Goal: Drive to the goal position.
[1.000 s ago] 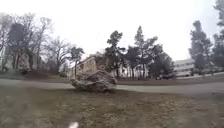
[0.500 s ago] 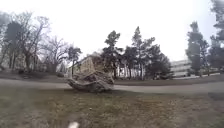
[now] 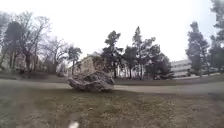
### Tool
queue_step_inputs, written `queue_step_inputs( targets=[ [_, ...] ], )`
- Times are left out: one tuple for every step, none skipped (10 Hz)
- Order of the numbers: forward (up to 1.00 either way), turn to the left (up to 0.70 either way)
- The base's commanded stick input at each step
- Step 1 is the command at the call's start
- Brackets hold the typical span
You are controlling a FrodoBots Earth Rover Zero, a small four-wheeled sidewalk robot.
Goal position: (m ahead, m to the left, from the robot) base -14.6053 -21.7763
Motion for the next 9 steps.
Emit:
queue_step_inputs(
  targets=[
    [0.7,-0.35],
    [0.7,-0.35],
    [0.6,-0.46],
    [0.13,-0.66],
    [0.0,-0.7],
    [0.0,-0.7],
    [0.16,-0.62],
    [0.37,-0.51],
    [0.59,-0.41]
  ],
)
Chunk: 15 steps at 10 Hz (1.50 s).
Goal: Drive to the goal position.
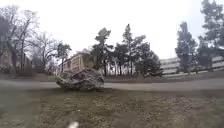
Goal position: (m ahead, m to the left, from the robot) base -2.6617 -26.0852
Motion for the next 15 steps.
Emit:
queue_step_inputs(
  targets=[
    [0.7,-0.35],
    [0.7,-0.35],
    [0.7,-0.35],
    [0.7,-0.35],
    [0.7,-0.35],
    [0.7,-0.35],
    [0.7,-0.35],
    [0.7,-0.35],
    [0.7,-0.35],
    [0.7,-0.35],
    [0.7,-0.35],
    [0.7,-0.35],
    [0.7,-0.35],
    [0.7,-0.35],
    [0.7,-0.19]
  ],
)
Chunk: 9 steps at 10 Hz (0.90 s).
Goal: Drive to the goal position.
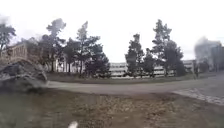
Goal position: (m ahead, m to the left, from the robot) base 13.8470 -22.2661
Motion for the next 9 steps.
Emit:
queue_step_inputs(
  targets=[
    [0.7,-0.08],
    [0.7,-0.26],
    [0.7,-0.35],
    [0.7,-0.35],
    [0.7,-0.21],
    [0.7,0.0],
    [0.7,0.0],
    [0.7,0.0],
    [0.7,0.0]
  ],
)
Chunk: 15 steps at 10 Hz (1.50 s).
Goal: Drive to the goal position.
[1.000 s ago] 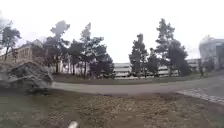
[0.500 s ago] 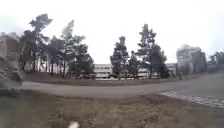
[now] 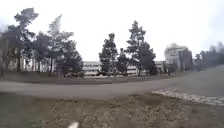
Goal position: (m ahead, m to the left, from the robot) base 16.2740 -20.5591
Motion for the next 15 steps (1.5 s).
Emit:
queue_step_inputs(
  targets=[
    [0.7,0.0],
    [0.7,0.0],
    [0.7,0.0],
    [0.7,0.0],
    [0.7,0.0],
    [0.7,0.0],
    [0.7,0.0],
    [0.7,0.0],
    [0.7,0.0],
    [0.7,0.0],
    [0.7,0.0],
    [0.7,0.0],
    [0.7,0.0],
    [0.7,0.0],
    [0.7,0.0]
  ],
)
